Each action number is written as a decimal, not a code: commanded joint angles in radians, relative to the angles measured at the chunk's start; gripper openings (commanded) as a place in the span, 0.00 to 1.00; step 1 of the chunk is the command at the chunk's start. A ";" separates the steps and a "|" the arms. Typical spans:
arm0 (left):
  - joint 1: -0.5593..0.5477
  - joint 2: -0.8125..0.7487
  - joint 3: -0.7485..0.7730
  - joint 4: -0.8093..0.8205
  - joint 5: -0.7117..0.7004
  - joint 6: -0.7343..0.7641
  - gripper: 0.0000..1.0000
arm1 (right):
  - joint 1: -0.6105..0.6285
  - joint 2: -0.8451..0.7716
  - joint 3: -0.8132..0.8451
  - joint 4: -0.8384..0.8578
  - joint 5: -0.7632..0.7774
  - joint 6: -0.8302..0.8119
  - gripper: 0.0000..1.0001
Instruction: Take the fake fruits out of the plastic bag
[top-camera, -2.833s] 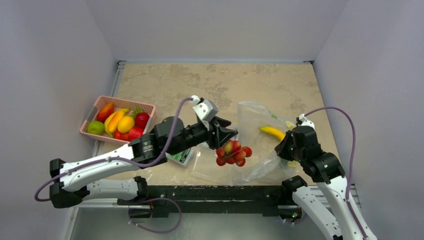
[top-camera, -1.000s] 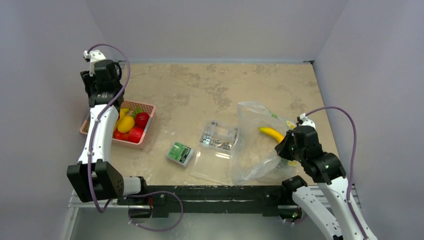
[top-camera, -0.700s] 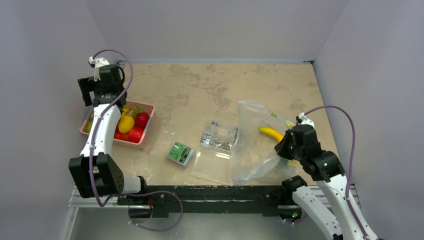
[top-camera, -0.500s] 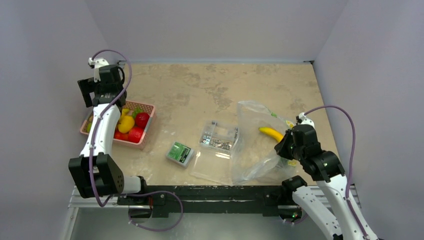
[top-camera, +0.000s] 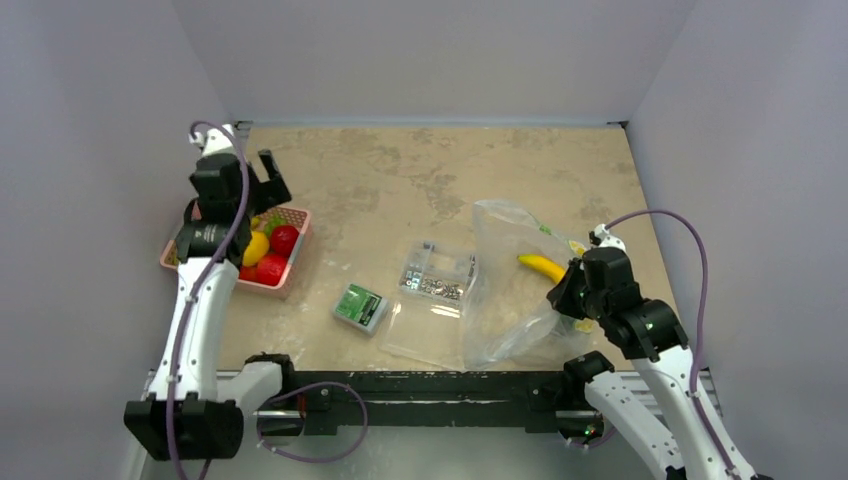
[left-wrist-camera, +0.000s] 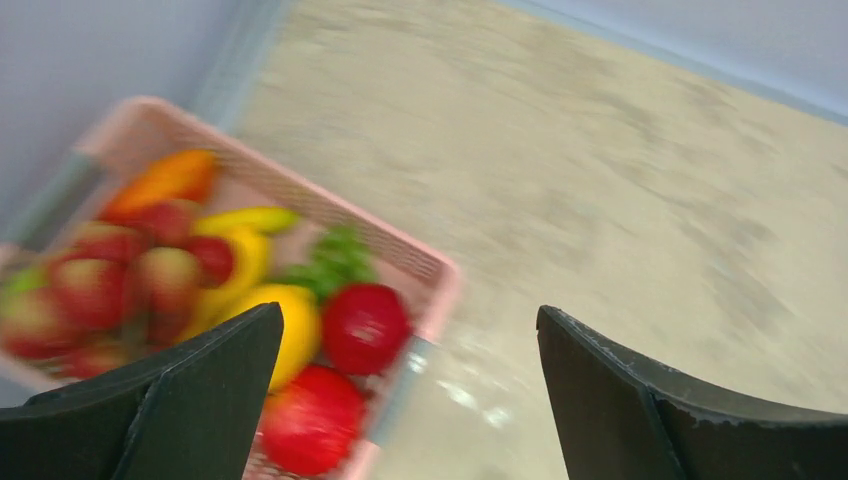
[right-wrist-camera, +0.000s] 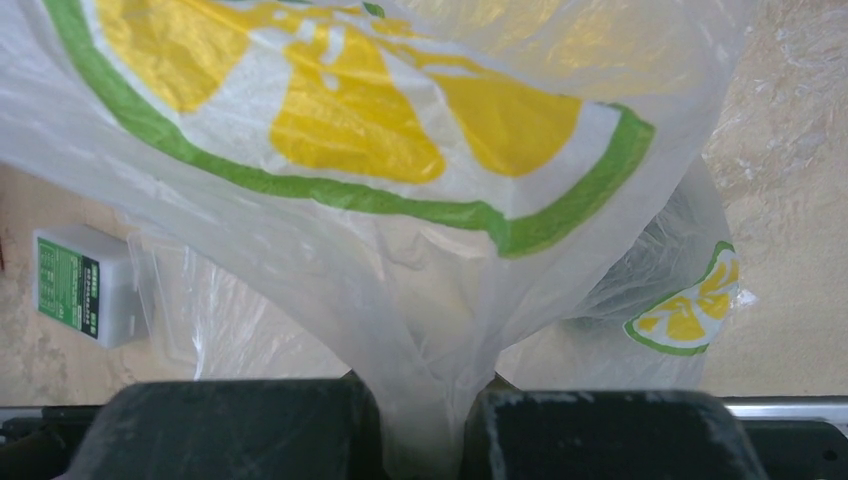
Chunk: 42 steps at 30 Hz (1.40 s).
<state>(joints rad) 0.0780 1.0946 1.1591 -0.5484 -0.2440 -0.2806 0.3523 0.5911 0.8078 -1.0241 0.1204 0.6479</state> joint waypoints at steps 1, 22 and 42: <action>-0.232 -0.143 -0.134 0.081 0.314 -0.125 0.97 | 0.002 -0.001 0.062 0.024 -0.024 -0.040 0.00; -1.193 0.033 -0.383 0.750 0.127 -0.311 0.81 | 0.002 0.183 0.248 0.122 -0.171 -0.276 0.00; -1.289 0.486 -0.187 0.903 -0.002 -0.303 0.58 | 0.002 0.083 0.071 0.130 -0.200 -0.105 0.00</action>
<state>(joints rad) -1.1934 1.5322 0.9070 0.2764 -0.2127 -0.5911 0.3527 0.6739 0.8738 -0.9257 -0.0715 0.5247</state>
